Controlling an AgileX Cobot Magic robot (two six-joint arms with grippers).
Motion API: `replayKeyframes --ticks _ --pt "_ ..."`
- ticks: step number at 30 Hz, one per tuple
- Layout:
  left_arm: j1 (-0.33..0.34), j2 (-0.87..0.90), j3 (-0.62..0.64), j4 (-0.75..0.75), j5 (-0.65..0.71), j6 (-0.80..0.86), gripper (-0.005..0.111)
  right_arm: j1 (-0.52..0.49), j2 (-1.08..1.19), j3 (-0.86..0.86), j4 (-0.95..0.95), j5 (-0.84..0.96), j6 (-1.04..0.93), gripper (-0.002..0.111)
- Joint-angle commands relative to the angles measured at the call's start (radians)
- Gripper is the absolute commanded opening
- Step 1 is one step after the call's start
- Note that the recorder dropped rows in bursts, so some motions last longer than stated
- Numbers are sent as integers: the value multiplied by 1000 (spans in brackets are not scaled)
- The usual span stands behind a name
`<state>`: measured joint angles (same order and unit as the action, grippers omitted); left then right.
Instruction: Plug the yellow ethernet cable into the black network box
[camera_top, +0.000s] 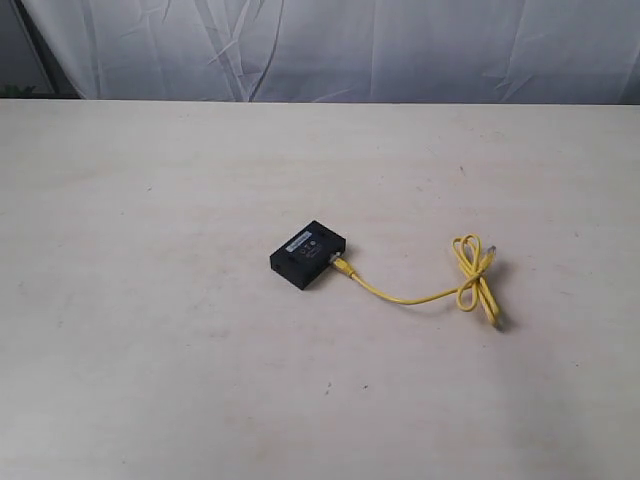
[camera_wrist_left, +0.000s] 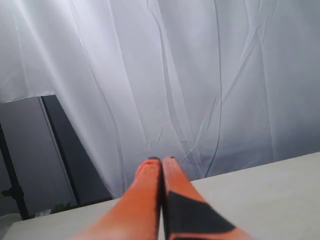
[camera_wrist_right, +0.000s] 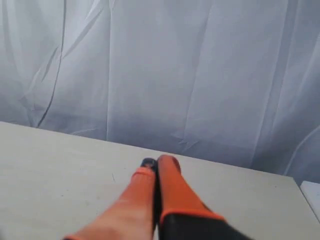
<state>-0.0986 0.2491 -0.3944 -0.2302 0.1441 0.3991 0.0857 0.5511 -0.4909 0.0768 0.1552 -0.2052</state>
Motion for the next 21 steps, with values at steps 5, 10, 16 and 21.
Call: replayKeyframes --ticks 5,10,16,21 --pt "-4 -111 7 -114 34 -8 0 -6 -184 109 1 -82 -3 0" --pt "-4 -131 7 -109 45 -8 0 -6 -238 125 3 -77 -3 0" --pt "-4 -132 7 -109 39 -8 0 -6 -247 127 16 -68 -2 0" --pt "-4 -132 7 -109 39 -8 0 -6 -247 127 19 -68 -3 0"
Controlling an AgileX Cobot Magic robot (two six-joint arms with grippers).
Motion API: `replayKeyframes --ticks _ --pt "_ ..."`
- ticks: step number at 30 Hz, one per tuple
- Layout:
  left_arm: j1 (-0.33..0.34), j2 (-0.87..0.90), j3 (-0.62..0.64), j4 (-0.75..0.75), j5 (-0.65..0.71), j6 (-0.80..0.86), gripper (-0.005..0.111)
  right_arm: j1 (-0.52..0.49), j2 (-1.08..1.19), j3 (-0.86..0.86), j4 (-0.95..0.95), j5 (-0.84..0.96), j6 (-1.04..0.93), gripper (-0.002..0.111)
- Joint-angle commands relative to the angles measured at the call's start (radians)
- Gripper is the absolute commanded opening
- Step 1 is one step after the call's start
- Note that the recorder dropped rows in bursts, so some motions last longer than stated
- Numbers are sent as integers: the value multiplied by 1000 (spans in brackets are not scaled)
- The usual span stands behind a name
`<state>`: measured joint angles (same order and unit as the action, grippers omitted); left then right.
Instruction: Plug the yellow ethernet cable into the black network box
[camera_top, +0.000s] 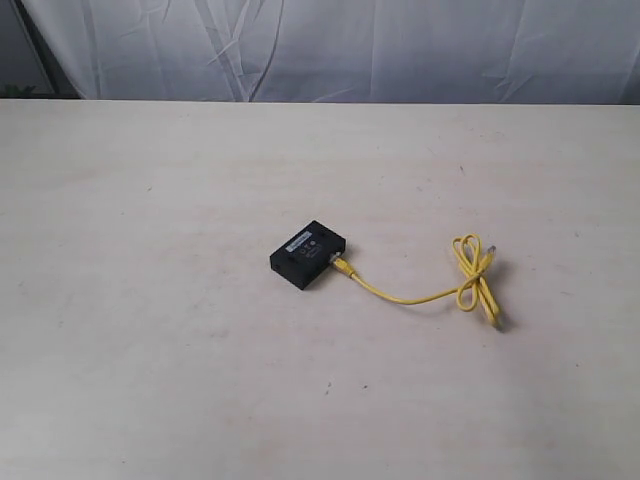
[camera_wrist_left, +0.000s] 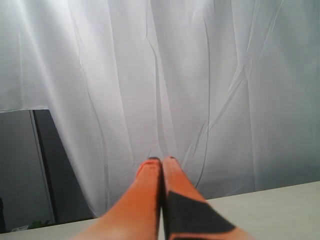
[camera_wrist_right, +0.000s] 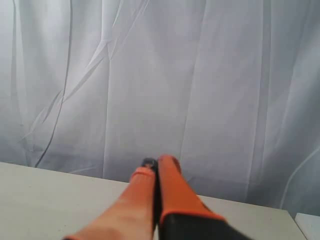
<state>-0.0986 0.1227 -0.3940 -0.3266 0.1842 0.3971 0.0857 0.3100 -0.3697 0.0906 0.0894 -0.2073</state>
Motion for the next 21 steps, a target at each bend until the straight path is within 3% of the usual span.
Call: replayKeyframes --ticks 1,6,8,11,15,21 --pt "-4 -6 6 -13 -1 -6 0 -6 -6 6 6 -3 -1 0" --pt "-4 -6 6 30 -1 0 0 -6 -6 6 6 -3 -1 0" --pt "-4 -6 6 36 30 -94 0 -6 -6 6 6 -3 -1 0" --pt "-1 -6 6 221 115 -284 0 -6 -6 6 6 -3 -1 0" --pt "10 -18 12 257 131 -315 0 -6 -6 6 6 -3 -1 0" --pt "70 -90 172 286 33 -428 0 -6 -6 6 6 -3 -1 0"
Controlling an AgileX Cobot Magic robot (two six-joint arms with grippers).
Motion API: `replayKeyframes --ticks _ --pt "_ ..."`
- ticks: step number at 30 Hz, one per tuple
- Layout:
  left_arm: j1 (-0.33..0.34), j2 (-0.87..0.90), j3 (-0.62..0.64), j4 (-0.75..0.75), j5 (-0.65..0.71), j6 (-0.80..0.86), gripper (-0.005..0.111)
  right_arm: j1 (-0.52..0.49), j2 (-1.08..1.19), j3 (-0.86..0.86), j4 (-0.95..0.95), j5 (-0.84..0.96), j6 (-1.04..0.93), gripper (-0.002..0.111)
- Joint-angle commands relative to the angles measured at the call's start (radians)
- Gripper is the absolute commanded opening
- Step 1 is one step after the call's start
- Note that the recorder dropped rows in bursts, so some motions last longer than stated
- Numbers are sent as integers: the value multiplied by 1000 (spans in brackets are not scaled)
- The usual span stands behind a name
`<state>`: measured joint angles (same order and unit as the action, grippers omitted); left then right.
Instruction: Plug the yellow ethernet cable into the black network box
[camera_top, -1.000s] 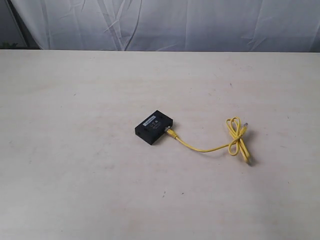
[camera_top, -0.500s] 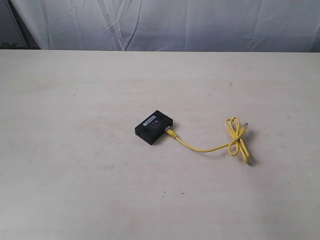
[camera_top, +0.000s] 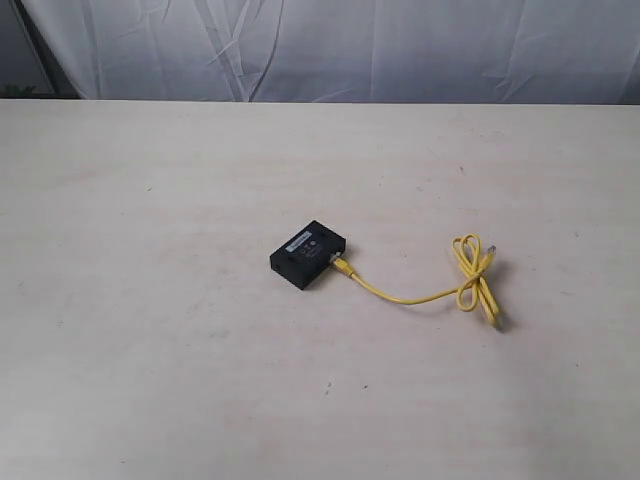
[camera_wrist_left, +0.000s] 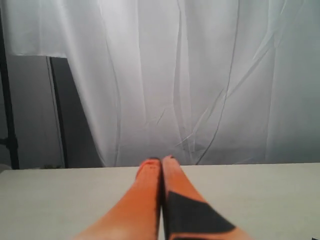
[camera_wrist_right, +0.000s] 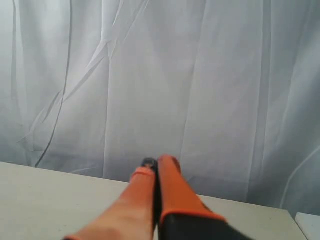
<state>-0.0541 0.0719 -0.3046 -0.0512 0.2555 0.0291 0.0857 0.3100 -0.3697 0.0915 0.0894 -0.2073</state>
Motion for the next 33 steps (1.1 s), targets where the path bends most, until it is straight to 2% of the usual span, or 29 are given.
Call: replayKeyframes --ticks 1,7,15,33 --pt "30 -54 108 11 -41 -68 0 -6 -6 6 5 -3 -1 0" --pt "37 -72 221 1 -43 -80 0 -6 -6 6 5 -3 -1 0" --pt "37 -72 299 1 -40 -76 0 -6 -6 6 5 -3 -1 0" --pt "37 -72 305 4 -25 -76 0 -6 -6 6 4 -3 -1 0"
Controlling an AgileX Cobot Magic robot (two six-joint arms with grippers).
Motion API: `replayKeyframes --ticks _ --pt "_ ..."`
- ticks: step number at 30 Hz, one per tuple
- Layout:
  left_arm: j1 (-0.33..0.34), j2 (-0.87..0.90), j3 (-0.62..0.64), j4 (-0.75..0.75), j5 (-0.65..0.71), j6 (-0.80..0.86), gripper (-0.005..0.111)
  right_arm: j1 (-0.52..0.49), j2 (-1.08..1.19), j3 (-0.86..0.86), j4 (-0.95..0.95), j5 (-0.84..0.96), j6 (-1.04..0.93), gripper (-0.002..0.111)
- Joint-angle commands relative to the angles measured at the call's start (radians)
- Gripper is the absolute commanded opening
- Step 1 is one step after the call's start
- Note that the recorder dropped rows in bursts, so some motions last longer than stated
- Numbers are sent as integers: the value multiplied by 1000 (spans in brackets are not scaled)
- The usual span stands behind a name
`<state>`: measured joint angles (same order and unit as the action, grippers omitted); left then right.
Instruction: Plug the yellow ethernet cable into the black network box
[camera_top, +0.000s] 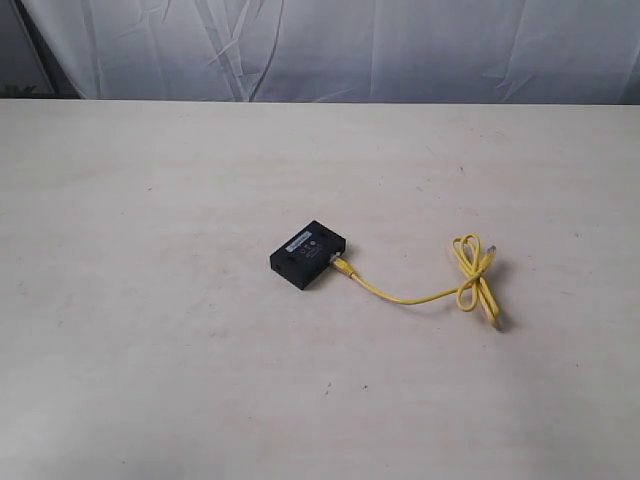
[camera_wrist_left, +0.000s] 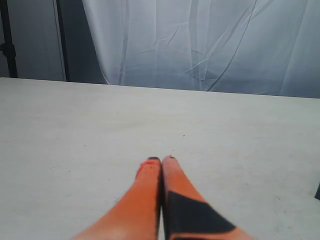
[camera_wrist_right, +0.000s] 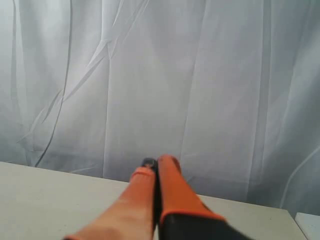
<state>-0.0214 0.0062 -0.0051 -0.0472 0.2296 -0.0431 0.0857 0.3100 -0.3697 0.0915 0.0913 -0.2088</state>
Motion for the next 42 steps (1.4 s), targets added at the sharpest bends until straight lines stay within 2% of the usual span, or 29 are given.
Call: replayKeyframes --ticks 1,21,26,34,42 --pt "4 -6 5 0 1 -3 0 -6 -6 6 4 -5 0 0" --pt "4 -6 5 0 1 -1 0 -6 -6 6 7 10 3 0" --pt "4 -6 5 0 1 -1 0 -6 -6 19 -36 69 185 0" --pt "4 -6 5 0 1 -1 0 -8 -74 132 -47 91 201 0" --pt "4 -6 5 0 1 -1 0 -86 -224 295 -39 128 201 0"
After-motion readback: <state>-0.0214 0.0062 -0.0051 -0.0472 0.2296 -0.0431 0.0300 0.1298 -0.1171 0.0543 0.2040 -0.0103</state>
